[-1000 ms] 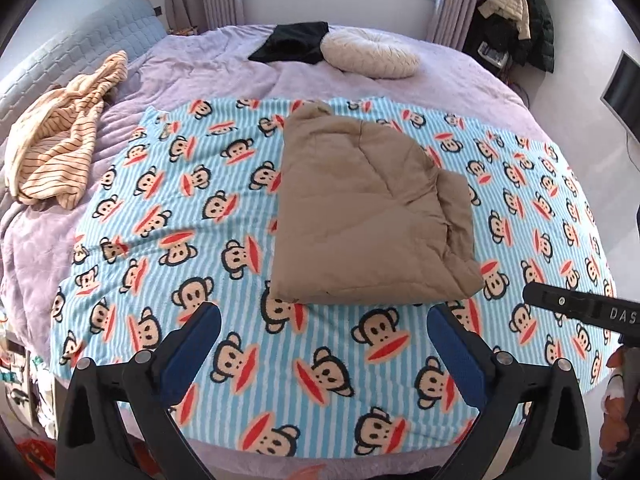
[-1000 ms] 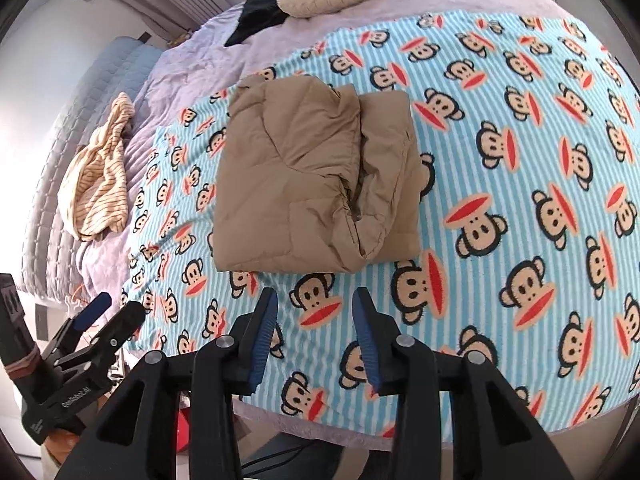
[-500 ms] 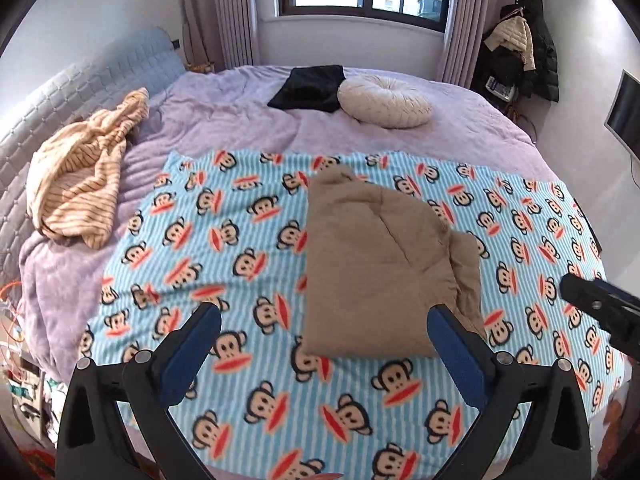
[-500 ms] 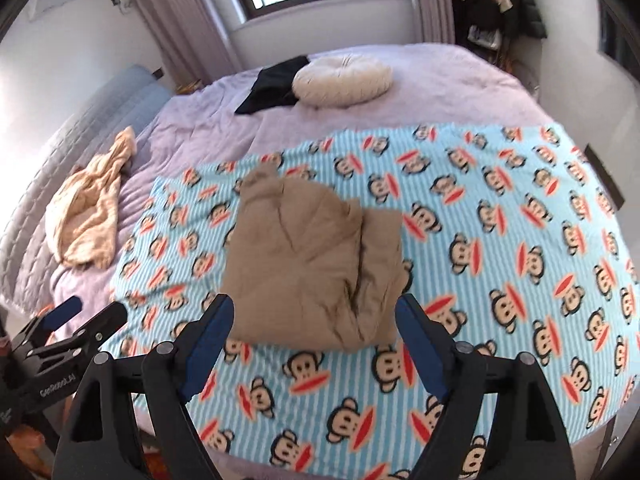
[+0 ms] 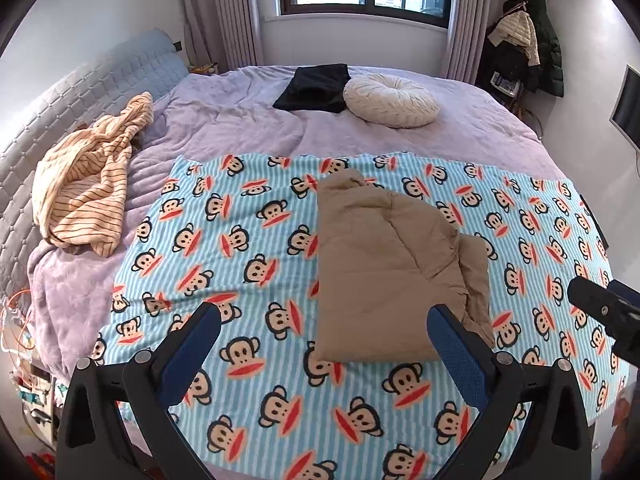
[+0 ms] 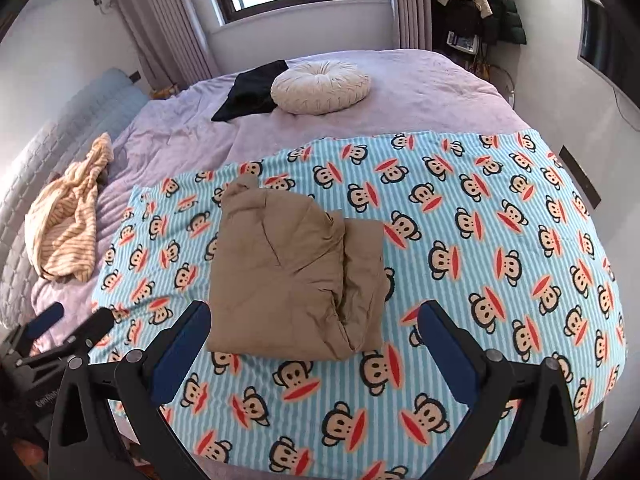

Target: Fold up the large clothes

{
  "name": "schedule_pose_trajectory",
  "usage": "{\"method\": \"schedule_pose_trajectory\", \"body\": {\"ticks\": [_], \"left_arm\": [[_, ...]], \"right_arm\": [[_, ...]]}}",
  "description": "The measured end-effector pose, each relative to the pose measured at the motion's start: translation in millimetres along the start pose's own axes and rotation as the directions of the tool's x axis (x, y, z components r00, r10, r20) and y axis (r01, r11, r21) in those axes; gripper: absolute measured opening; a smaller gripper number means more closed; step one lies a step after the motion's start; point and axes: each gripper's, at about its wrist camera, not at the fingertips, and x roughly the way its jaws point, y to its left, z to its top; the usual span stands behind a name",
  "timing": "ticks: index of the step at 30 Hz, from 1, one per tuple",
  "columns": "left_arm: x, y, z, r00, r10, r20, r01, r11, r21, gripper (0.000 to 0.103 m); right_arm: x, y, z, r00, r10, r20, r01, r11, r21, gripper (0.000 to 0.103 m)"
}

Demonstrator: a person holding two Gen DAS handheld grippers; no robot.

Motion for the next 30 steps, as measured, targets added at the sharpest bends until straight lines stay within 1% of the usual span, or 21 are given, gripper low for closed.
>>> {"method": "schedule_pose_trajectory", "body": {"ticks": [9,25,30], "left_arm": [[-4.4,0.3,0.5,1.0,0.013,0.01,-0.013,1.0,-0.001,0.103],[-6.5,-0.8,1.1,1.0,0.017,0.01,-0.017,1.0,-0.004,0.103],[-7.3,-0.6,0.2,1.0,0.014,0.01,-0.014,1.0,-0.004,0.103]], "right_arm": [[-0.2,3.2,0.1,1.0,0.006,-0.005,-0.006,1.0,-0.006,0.103],[0.8,0.8,1.8,1.0,0.005,-0.007,-0.005,1.0,0.0,0.103],[-1.6,1.7,-2.2,1.0,0.007,-0.005,-0.007,1.0,0.006,0.103]]}}
